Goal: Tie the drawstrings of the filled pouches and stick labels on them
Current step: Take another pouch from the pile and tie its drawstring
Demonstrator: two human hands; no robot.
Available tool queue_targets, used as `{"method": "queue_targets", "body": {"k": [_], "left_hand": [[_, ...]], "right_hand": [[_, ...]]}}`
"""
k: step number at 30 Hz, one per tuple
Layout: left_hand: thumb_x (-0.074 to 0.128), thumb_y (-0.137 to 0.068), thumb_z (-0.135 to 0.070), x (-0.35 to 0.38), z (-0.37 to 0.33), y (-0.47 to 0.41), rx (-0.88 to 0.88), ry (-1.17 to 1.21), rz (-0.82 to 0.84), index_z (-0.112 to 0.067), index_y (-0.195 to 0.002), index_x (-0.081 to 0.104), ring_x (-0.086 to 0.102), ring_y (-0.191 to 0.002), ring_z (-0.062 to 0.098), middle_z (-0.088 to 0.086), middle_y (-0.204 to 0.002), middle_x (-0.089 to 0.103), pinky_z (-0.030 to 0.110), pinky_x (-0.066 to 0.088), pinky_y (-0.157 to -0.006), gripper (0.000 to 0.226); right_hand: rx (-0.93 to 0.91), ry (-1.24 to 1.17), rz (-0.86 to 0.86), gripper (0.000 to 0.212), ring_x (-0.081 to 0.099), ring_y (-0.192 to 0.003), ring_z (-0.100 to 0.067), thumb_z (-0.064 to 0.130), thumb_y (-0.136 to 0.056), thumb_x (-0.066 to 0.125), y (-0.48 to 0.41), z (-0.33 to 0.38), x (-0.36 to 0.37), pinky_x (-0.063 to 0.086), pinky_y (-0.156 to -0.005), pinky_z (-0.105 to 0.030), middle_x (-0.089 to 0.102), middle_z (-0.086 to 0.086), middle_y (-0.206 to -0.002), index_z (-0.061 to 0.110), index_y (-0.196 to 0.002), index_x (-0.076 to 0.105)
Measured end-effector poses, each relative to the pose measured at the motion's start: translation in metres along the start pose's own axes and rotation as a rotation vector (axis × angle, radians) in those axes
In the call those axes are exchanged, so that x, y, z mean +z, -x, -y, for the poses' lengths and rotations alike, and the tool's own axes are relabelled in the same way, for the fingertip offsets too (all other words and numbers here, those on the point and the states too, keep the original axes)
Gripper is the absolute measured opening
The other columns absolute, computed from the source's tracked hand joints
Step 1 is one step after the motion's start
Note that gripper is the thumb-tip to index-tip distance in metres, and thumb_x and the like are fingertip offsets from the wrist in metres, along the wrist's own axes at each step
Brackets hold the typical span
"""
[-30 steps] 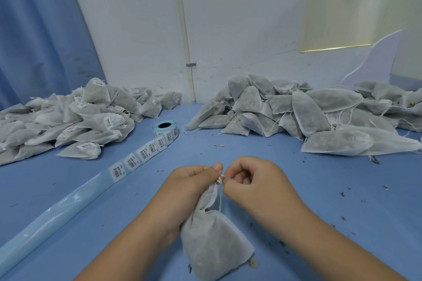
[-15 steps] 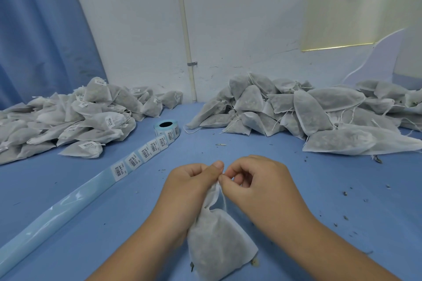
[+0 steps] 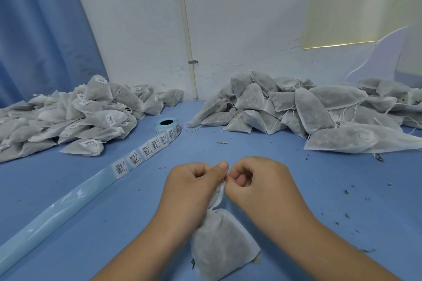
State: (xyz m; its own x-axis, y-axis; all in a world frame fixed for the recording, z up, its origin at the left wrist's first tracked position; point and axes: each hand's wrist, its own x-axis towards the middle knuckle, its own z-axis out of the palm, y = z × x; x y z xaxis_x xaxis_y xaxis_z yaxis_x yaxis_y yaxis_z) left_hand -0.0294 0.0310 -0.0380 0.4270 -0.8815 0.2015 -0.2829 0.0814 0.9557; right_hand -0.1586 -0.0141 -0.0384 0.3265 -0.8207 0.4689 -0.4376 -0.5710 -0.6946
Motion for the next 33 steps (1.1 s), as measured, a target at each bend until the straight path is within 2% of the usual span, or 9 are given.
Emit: {"method": "queue_targets", "body": {"k": [3,7,9,12,14,17,25,30,33], "left_hand": [[0.07,-0.085,-0.036,0.0,-0.001,0.0,-0.014,0.009,0.014,0.0,-0.06,0.062,0.029,-0.042,0.01,0.0,-0.05,0.038,0.02,0.027,-0.043,0.044],[0.069,-0.086,-0.037,-0.002,-0.002,-0.001,-0.029,0.033,0.059,-0.018,-0.046,0.049,0.029,-0.047,0.013,0.0,-0.05,0.036,0.026,0.027,-0.052,0.049],[0.068,-0.086,-0.038,-0.003,-0.003,0.0,-0.033,0.03,0.07,-0.019,-0.047,0.047,0.029,-0.048,0.013,0.001,-0.051,0.035,0.027,0.026,-0.052,0.048],[0.068,-0.085,-0.04,-0.005,-0.004,-0.001,-0.064,0.057,0.074,-0.013,-0.054,0.053,0.028,-0.051,0.015,0.001,-0.054,0.032,0.031,0.027,-0.058,0.044],[0.068,-0.086,-0.04,-0.006,-0.004,-0.001,-0.089,0.091,0.074,-0.018,-0.051,0.055,0.029,-0.052,0.016,-0.001,-0.053,0.034,0.035,0.027,-0.061,0.043],[0.066,-0.087,-0.041,-0.007,-0.005,-0.002,-0.103,0.091,0.067,-0.022,-0.052,0.066,0.033,-0.048,0.012,-0.007,-0.048,0.039,0.032,0.03,-0.06,0.039],[0.067,-0.086,-0.044,-0.016,-0.004,-0.007,-0.118,0.081,0.006,-0.025,-0.06,0.073,0.038,-0.057,0.017,-0.007,-0.052,0.046,0.034,0.035,-0.069,0.032],[0.065,-0.088,-0.041,-0.014,-0.004,-0.006,-0.124,0.073,0.027,-0.026,-0.057,0.072,0.044,-0.043,0.003,-0.016,-0.047,0.051,0.029,0.037,-0.062,0.035],[0.066,-0.088,-0.039,-0.013,-0.004,-0.007,-0.127,0.097,0.028,-0.024,-0.054,0.07,0.044,-0.046,0.005,-0.015,-0.055,0.06,0.03,0.038,-0.064,0.037]], "right_hand": [[0.099,-0.191,0.091,0.011,0.045,-0.047,-0.002,0.021,-0.071,0.067,-0.005,-0.001,-0.004,0.037,-0.048,-0.013,0.053,0.013,-0.049,0.019,-0.061,0.063],[0.202,-0.377,0.232,0.01,0.048,-0.051,-0.007,0.026,-0.068,0.066,-0.011,-0.003,-0.011,0.039,-0.052,-0.019,0.053,0.01,-0.051,0.019,-0.062,0.065],[0.241,-0.416,0.282,0.02,0.05,-0.051,-0.007,0.037,-0.062,0.067,-0.011,-0.004,-0.013,0.04,-0.055,-0.023,0.056,0.007,-0.053,0.017,-0.065,0.066],[0.286,-0.47,0.349,0.019,0.047,-0.056,-0.013,0.037,-0.06,0.061,-0.013,-0.005,-0.016,0.038,-0.059,-0.028,0.059,0.003,-0.055,0.019,-0.065,0.066],[0.304,-0.525,0.383,0.01,0.045,-0.057,-0.014,0.029,-0.065,0.06,-0.014,-0.005,-0.019,0.038,-0.058,-0.026,0.059,0.001,-0.056,0.021,-0.063,0.066],[0.293,-0.559,0.4,0.014,0.046,-0.057,-0.015,0.02,-0.074,0.061,-0.016,-0.008,-0.022,0.039,-0.058,-0.025,0.058,-0.002,-0.057,0.022,-0.061,0.065],[0.268,-0.66,0.41,0.014,0.048,-0.059,-0.019,0.021,-0.066,0.061,-0.027,-0.019,-0.038,0.039,-0.053,-0.022,0.052,0.002,-0.052,0.021,-0.052,0.062],[0.344,-0.587,0.431,0.012,0.06,-0.063,-0.016,0.017,-0.082,0.065,-0.028,-0.026,-0.035,0.042,-0.06,-0.029,0.062,-0.002,-0.066,0.017,-0.07,0.067],[0.417,-0.556,0.445,0.015,0.065,-0.065,-0.016,0.024,-0.087,0.062,-0.027,-0.025,-0.031,0.046,-0.06,-0.028,0.07,-0.002,-0.079,0.012,-0.083,0.07]]}}
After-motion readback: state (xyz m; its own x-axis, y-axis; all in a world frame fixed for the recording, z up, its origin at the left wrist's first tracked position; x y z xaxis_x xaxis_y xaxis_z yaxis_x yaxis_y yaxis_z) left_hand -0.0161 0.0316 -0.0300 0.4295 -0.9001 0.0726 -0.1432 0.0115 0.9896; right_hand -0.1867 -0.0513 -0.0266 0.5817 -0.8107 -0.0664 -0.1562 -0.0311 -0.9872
